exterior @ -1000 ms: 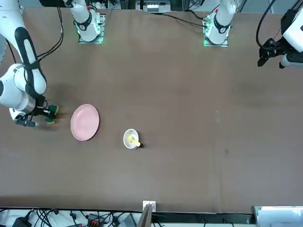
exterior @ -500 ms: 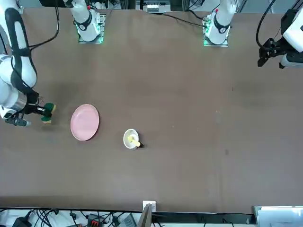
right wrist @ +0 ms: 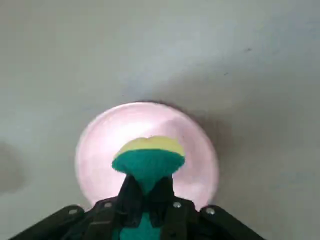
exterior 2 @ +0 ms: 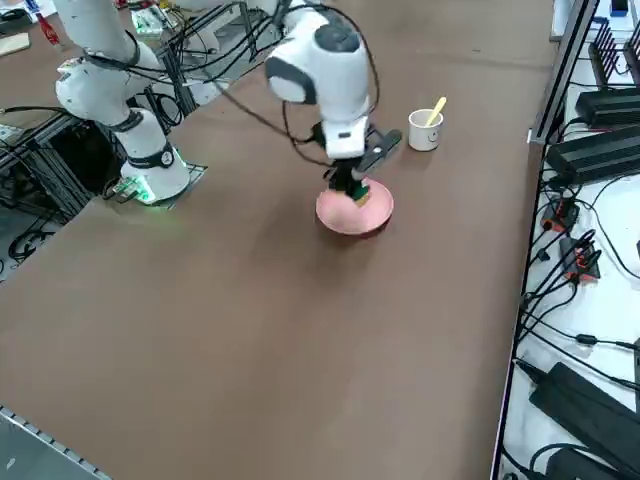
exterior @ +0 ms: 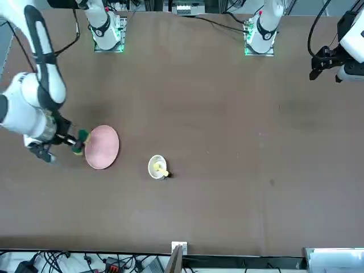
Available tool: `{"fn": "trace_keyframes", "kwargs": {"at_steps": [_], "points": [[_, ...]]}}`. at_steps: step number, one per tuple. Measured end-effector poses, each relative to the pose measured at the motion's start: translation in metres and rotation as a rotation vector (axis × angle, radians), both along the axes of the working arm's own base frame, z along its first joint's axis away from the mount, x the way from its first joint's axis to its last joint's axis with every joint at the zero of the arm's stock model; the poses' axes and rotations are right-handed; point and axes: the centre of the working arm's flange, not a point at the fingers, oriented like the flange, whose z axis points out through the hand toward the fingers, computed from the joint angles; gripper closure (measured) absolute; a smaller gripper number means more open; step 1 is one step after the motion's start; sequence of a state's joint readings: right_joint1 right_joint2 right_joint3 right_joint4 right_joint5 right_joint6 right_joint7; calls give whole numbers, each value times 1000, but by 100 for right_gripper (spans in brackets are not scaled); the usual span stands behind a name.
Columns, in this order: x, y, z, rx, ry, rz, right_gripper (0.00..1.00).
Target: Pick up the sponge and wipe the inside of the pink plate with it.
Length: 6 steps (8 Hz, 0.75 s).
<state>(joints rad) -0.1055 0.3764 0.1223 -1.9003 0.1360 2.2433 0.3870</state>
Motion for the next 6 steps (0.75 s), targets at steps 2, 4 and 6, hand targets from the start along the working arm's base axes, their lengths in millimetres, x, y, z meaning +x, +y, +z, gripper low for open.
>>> {"fn": "trace_keyframes", "kwargs": {"at_steps": [2, 4, 6], "points": [[3, 39, -31, -2, 40, -62, 90], [-1, 41, -70, -5, 81, -77, 90], [-11, 29, -95, -16, 107, -95, 90]]}}
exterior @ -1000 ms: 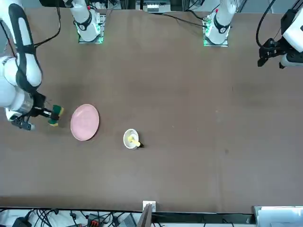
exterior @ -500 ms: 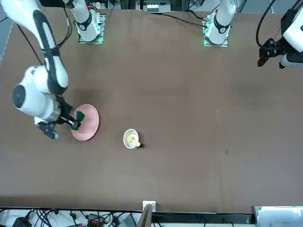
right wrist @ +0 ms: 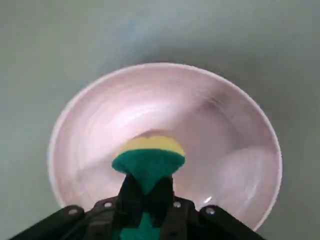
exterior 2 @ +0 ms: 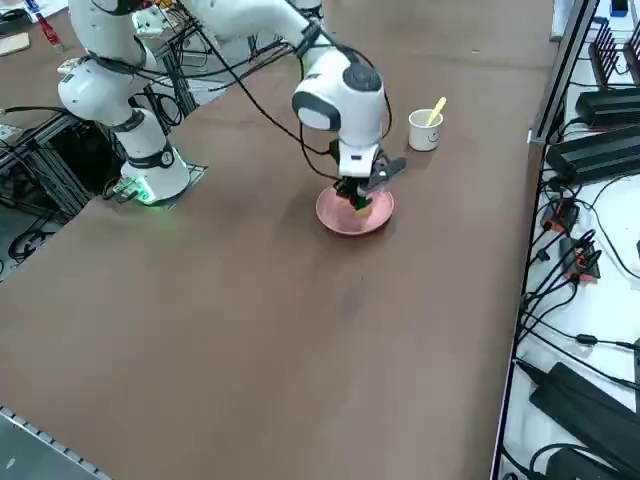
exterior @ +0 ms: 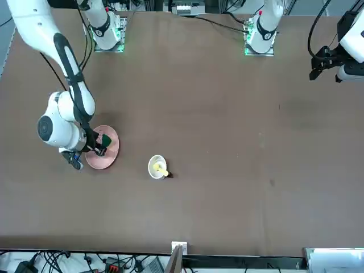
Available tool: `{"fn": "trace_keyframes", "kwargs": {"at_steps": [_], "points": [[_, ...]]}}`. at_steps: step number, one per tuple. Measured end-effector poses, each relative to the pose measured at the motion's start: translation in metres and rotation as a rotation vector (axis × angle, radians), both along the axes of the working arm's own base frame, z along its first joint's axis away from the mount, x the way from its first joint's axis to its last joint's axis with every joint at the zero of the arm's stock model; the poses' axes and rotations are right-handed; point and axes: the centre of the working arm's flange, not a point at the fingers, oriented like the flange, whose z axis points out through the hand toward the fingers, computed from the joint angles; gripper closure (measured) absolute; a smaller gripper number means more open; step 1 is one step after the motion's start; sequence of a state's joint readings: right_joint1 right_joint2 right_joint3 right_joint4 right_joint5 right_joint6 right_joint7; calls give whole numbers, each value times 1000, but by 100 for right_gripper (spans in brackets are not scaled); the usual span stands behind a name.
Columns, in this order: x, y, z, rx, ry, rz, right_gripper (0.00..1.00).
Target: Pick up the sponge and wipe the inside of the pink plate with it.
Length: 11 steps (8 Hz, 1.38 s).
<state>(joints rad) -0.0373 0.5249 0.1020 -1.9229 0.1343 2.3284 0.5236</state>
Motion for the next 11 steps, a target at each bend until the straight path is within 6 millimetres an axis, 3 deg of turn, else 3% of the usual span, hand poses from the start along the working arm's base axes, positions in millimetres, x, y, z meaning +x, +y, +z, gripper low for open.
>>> {"fn": "trace_keyframes", "kwargs": {"at_steps": [2, 6, 11], "points": [[-9, -9, -11, -22, 13, 4, 90], [-16, -24, -10, -83, 16, 57, 90], [-2, -41, -10, -107, -78, 52, 90]]}}
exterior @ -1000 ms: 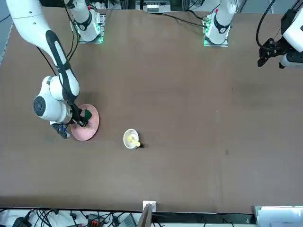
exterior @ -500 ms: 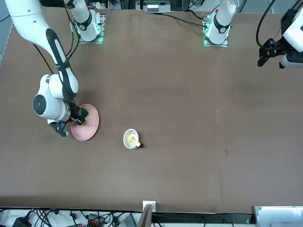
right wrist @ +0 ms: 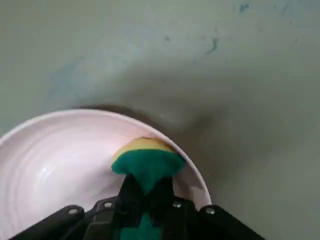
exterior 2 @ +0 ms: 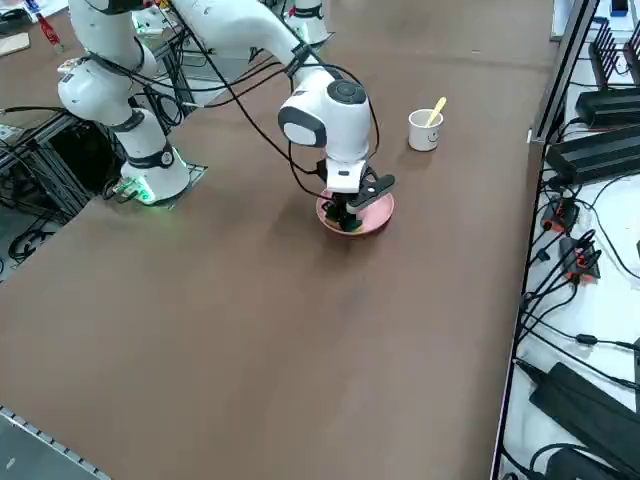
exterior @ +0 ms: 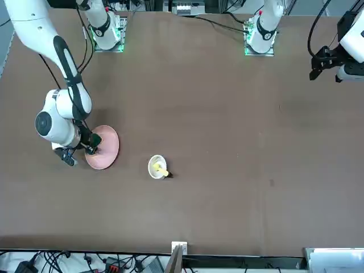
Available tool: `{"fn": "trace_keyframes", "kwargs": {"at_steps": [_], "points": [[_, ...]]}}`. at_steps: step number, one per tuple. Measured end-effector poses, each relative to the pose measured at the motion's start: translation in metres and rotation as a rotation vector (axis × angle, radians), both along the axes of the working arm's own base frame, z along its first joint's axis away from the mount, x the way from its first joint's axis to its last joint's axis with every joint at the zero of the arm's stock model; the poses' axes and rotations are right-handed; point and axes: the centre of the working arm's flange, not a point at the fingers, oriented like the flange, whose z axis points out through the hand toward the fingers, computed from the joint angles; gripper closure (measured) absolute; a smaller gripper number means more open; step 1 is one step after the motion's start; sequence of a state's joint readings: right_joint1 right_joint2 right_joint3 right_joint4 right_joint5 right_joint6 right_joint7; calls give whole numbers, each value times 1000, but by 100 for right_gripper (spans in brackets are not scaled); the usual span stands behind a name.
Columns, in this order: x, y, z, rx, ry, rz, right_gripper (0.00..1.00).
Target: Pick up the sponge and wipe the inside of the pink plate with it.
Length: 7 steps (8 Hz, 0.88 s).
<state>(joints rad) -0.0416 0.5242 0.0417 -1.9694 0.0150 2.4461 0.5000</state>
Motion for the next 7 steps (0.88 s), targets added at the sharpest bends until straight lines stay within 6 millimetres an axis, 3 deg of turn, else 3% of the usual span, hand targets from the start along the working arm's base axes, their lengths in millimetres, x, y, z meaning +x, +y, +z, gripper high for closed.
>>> {"fn": "trace_keyframes", "kwargs": {"at_steps": [4, 7], "points": [[23, 25, 0, 6, -41, -52, 90], [24, 70, 1, 6, -48, -93, 90]]}}
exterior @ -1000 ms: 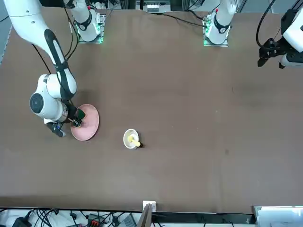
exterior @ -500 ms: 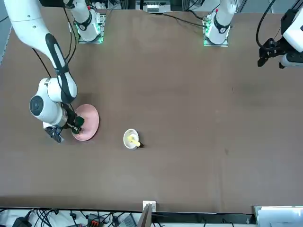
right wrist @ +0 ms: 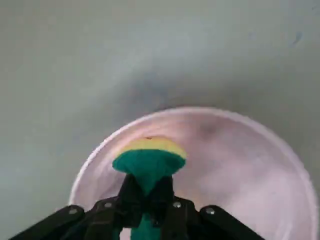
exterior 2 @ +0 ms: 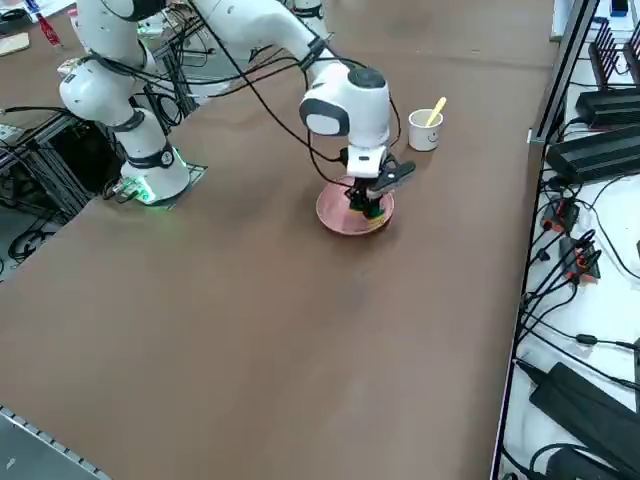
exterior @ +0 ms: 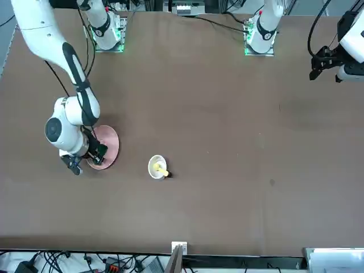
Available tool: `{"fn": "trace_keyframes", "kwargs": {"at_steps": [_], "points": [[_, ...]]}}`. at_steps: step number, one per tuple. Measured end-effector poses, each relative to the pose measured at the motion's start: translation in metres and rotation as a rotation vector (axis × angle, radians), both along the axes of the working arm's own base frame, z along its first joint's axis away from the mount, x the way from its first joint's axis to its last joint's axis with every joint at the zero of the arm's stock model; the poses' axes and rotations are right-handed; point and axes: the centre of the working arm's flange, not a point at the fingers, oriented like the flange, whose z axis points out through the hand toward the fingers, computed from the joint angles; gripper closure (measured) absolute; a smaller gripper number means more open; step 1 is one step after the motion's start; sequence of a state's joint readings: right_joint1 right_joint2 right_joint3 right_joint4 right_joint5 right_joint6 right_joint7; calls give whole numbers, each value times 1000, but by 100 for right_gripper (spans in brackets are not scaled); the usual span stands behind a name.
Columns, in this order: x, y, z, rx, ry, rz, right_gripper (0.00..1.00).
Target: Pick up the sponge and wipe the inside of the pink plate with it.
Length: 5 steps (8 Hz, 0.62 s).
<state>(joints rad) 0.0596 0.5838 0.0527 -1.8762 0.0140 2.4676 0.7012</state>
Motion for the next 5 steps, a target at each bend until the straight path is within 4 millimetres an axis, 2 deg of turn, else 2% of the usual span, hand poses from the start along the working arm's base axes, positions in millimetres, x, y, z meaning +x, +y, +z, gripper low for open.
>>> {"fn": "trace_keyframes", "kwargs": {"at_steps": [2, 3, 5], "points": [[-4, 28, 0, 0, 3, -32, 90], [-6, 36, 0, -2, 6, -37, 90], [-10, 37, -1, -6, 17, -40, 90]]}}
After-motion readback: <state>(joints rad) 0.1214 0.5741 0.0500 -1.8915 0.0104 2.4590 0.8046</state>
